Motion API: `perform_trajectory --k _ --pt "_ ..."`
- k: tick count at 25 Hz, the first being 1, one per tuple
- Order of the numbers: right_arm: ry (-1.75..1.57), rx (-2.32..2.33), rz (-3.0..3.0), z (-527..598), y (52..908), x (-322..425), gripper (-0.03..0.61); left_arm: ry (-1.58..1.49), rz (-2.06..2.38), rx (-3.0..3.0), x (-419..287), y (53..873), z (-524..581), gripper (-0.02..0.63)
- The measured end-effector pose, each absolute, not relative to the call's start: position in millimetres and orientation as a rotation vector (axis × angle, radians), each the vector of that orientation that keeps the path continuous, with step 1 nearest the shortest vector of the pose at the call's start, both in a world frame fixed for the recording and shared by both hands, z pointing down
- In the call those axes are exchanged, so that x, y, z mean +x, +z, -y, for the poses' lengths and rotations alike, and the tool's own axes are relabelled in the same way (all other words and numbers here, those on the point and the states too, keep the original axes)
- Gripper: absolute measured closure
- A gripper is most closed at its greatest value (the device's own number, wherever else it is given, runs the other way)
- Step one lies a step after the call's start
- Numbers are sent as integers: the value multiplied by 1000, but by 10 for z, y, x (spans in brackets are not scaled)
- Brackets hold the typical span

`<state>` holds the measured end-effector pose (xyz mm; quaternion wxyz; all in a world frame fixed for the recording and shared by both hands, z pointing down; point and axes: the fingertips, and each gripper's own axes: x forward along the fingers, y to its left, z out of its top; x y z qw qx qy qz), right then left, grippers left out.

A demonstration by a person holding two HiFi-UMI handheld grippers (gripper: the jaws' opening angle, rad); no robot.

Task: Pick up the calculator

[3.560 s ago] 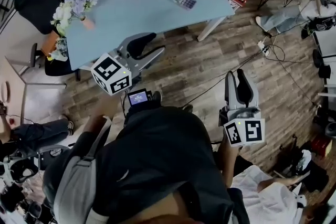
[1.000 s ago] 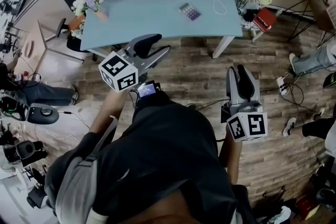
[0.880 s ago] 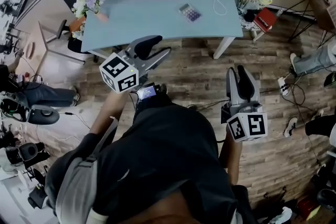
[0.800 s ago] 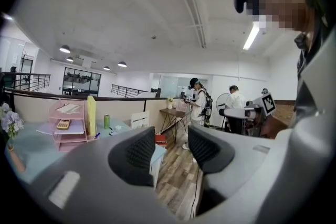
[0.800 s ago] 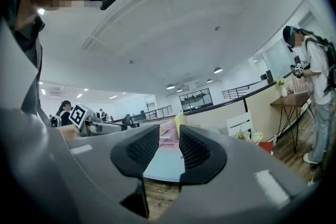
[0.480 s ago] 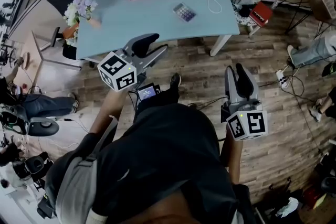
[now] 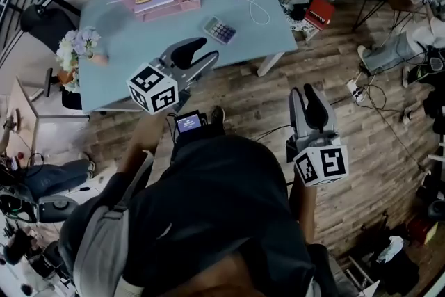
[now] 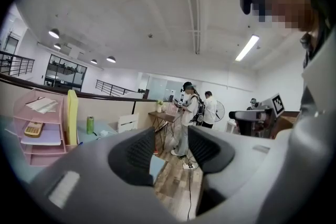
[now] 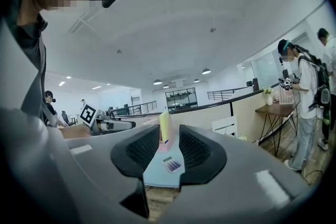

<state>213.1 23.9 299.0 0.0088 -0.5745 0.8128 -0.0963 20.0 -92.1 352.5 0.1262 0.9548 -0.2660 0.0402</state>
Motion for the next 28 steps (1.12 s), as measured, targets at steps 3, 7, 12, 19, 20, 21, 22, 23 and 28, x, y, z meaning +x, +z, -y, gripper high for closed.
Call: perform_trajectory --k 3,7,12,19,20,21,22,23,28 --pt "-312 -1834 -2532 -83 3008 2087 480 111 753 2771 181 3582 1183 367" --pt "-311 -1878 -2523 120 2998 2006 480 86 717 2745 133 3652 1504 367" --pt "-314 -1929 -2518 348 3014 1885 480 68 687 2728 55 3745 1856 367" --pt "-317 -1989 -2520 640 3012 1731 480 48 672 2686 -92 3919 2276 367" --pt "-321 -1996 -2523 680 3013 1709 480 46 674 2677 -116 3951 2327 367" --pt "-324 -2002 -2527 722 3016 1685 480 43 677 2668 -140 3988 2376 367" --pt "-328 -2006 -2532 766 3023 1656 480 42 680 2658 -166 4027 2423 367" --pt "-331 -2007 -2539 812 3030 1621 480 42 683 2648 -194 4070 2470 367" --pt "-350 -1997 -2584 1013 3076 1434 480 60 706 2602 -358 4304 2665 367"
